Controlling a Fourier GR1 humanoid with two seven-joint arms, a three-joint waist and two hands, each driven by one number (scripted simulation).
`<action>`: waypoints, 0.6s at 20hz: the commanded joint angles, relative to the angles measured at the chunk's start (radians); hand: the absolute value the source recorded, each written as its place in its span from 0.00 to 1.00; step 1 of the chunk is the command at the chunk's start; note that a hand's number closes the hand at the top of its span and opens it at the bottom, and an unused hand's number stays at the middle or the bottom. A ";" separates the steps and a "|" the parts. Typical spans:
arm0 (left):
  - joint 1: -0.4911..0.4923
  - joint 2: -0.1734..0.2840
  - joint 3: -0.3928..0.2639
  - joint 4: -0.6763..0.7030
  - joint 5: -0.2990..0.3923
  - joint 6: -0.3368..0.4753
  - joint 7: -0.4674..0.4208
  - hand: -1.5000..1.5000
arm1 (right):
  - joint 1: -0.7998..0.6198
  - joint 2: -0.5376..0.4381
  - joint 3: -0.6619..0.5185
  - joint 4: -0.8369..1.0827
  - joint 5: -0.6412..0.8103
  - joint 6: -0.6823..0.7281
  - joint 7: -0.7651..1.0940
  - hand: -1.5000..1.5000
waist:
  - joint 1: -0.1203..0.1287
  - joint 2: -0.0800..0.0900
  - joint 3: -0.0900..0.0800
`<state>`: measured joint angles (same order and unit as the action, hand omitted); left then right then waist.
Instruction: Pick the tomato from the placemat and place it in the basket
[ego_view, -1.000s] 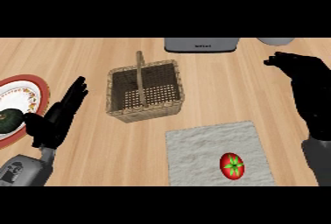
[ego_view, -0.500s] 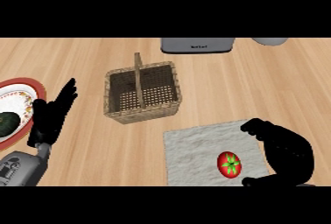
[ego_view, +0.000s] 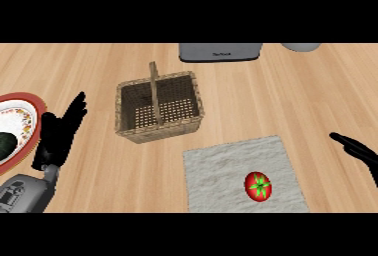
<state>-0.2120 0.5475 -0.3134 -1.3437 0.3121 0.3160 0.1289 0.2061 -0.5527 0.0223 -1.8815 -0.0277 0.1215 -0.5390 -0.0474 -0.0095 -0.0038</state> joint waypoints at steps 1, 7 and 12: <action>-0.003 0.022 0.016 0.008 0.007 -0.026 0.002 0.50 | 0.048 -0.237 -0.085 -0.066 0.096 0.090 0.102 0.00 | 0.006 0.002 -0.002; -0.043 -0.030 -0.002 0.025 -0.026 -0.005 0.023 0.50 | 0.167 -0.403 -0.127 -0.199 0.032 0.321 0.154 0.00 | 0.010 0.006 0.002; -0.106 -0.071 0.027 0.082 -0.069 -0.023 0.029 0.50 | 0.242 -0.353 -0.214 -0.302 -0.019 0.397 0.225 0.00 | 0.022 0.008 0.003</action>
<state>-0.2442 0.5183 -0.2961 -1.3209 0.2810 0.2859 0.1411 0.3958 -0.9093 -0.1503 -2.0860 -0.0184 0.4575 -0.3862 -0.0259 -0.0039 -0.0014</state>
